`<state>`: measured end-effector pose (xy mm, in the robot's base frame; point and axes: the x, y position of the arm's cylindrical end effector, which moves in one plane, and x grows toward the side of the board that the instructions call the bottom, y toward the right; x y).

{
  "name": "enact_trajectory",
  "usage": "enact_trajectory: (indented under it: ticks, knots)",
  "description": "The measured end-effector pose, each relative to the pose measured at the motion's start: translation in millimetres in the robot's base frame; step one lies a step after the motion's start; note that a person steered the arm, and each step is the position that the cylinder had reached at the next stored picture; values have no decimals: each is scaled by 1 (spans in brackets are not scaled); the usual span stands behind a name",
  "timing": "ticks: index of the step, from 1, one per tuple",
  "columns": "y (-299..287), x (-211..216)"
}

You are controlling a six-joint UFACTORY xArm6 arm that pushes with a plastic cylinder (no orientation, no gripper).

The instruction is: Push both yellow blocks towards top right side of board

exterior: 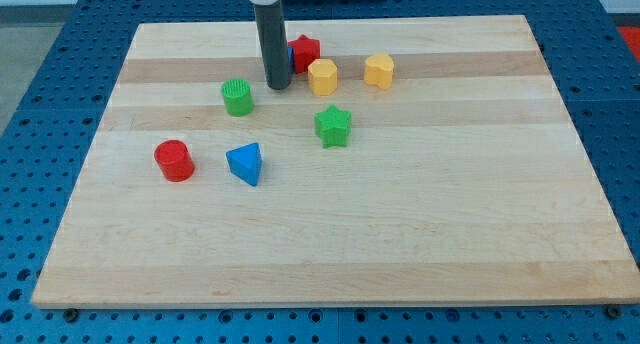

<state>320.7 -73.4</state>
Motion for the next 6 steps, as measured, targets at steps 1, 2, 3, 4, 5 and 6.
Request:
enact_trajectory:
  ticks: [1,2,3,4,5,6]
  knots:
    - [32,3]
    - [91,4]
    - [147,2]
    - [141,2]
    - [137,2]
    - [136,2]
